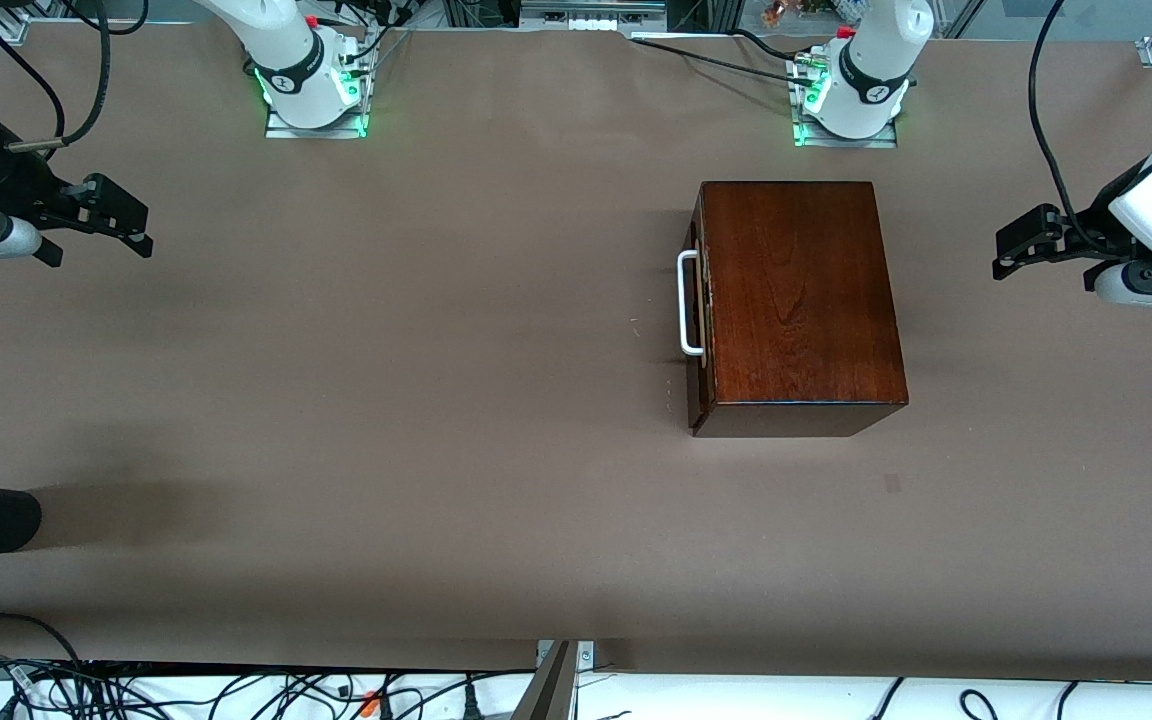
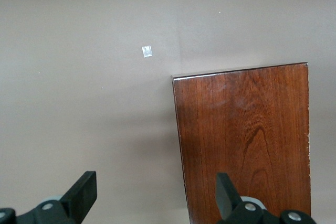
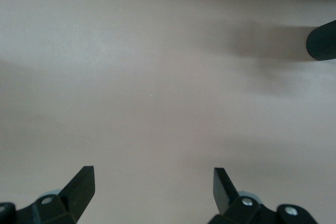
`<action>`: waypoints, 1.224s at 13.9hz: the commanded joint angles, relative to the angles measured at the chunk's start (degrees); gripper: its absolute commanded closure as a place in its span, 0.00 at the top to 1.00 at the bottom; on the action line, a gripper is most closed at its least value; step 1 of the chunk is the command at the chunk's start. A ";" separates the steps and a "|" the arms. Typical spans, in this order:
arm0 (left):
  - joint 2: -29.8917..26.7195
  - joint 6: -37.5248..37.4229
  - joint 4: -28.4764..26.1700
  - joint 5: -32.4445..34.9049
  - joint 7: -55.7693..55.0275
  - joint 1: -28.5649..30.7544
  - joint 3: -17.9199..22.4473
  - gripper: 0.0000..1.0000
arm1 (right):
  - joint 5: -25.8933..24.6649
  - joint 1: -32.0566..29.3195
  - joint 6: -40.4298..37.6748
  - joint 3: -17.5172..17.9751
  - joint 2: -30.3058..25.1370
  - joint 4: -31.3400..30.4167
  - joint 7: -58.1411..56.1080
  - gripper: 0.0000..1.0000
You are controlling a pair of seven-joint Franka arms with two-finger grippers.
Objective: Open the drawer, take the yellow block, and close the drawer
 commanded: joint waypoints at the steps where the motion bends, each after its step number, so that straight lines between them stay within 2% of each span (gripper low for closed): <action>1: -1.04 0.37 -1.07 1.21 0.72 0.47 -0.68 1.00 | 0.47 -0.47 -0.57 -0.22 0.27 0.64 0.21 1.00; 15: -0.96 0.73 -0.98 0.42 0.20 0.56 -0.68 1.00 | 0.47 -0.47 -1.01 -0.23 0.10 0.64 0.21 1.00; 17: -1.05 0.64 -0.98 0.42 -1.37 0.21 -1.90 1.00 | 0.47 -0.47 -1.10 -0.23 0.10 0.64 0.21 1.00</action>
